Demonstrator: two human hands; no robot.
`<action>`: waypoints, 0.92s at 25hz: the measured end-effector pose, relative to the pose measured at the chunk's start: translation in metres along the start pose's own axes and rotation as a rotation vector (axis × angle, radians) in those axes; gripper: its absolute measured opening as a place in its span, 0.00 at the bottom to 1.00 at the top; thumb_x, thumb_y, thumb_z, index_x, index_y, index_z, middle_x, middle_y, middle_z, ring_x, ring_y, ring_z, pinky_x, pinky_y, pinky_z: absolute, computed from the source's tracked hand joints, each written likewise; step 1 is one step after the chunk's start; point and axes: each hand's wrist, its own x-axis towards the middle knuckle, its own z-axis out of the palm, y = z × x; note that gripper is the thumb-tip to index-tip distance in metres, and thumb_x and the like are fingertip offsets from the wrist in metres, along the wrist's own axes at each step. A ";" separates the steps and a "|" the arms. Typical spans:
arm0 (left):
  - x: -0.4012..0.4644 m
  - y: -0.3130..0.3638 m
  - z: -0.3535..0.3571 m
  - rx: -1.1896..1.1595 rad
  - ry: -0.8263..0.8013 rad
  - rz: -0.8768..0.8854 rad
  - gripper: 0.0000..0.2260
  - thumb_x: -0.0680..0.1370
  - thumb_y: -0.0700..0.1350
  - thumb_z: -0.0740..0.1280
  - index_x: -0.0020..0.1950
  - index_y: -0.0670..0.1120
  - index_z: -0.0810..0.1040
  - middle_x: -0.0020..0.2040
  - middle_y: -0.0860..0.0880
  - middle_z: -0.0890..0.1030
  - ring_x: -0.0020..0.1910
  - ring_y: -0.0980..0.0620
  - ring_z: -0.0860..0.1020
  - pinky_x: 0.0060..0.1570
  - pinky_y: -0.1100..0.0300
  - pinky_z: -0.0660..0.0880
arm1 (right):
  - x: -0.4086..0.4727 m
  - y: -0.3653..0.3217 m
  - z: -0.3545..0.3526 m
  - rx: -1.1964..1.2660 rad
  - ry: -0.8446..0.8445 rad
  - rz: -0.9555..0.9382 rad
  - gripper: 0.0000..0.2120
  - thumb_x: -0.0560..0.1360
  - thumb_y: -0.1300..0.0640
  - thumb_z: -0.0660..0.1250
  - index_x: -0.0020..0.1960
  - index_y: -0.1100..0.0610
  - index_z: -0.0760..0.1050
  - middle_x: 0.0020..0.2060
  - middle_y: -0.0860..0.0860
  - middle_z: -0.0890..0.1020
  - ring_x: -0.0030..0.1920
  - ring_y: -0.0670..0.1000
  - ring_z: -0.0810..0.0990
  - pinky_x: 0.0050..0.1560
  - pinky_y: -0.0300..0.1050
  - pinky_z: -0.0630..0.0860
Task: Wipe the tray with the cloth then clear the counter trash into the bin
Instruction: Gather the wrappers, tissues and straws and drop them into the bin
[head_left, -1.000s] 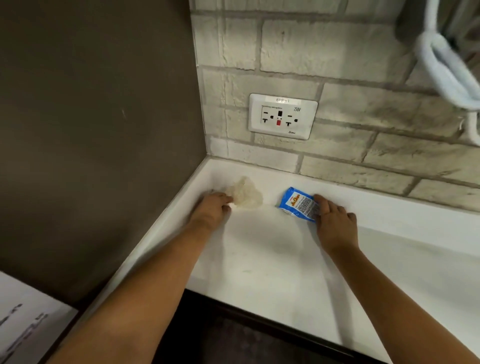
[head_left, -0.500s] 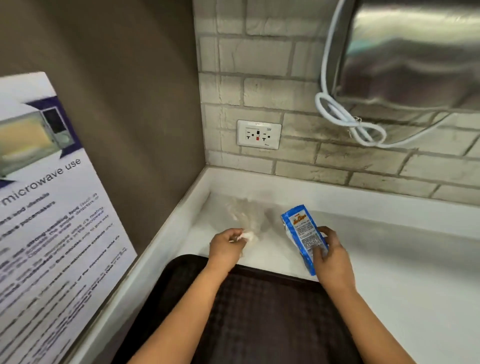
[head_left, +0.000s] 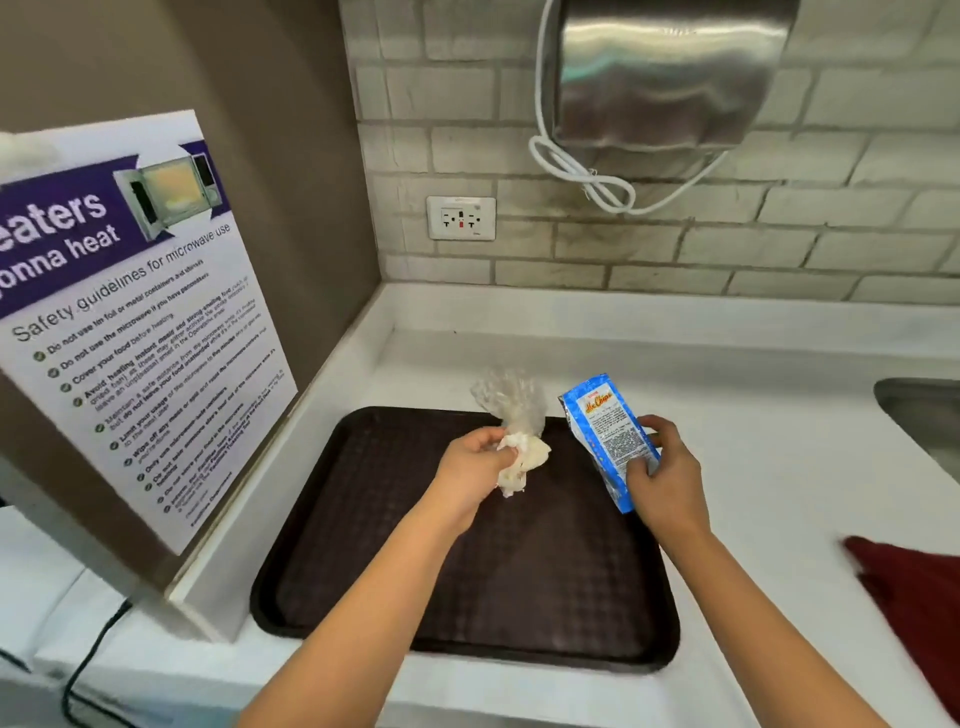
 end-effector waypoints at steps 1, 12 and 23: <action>-0.014 -0.006 0.004 -0.017 -0.022 0.003 0.11 0.76 0.34 0.64 0.56 0.43 0.77 0.51 0.43 0.80 0.45 0.48 0.79 0.44 0.56 0.75 | -0.018 0.003 -0.009 -0.001 0.017 -0.003 0.18 0.75 0.65 0.59 0.59 0.47 0.66 0.50 0.45 0.76 0.46 0.47 0.78 0.27 0.31 0.73; -0.153 -0.081 0.064 0.001 -0.206 -0.088 0.16 0.77 0.34 0.63 0.63 0.44 0.71 0.55 0.45 0.80 0.49 0.51 0.80 0.48 0.60 0.76 | -0.191 0.049 -0.088 0.046 0.261 0.020 0.18 0.67 0.60 0.56 0.57 0.52 0.70 0.47 0.44 0.77 0.42 0.49 0.78 0.37 0.31 0.71; -0.227 -0.190 0.161 -0.045 -0.230 -0.465 0.11 0.76 0.33 0.63 0.58 0.40 0.71 0.50 0.44 0.79 0.41 0.49 0.79 0.43 0.56 0.77 | -0.318 0.188 -0.164 -0.145 0.111 0.294 0.14 0.71 0.71 0.60 0.56 0.63 0.73 0.48 0.57 0.79 0.43 0.54 0.77 0.39 0.43 0.75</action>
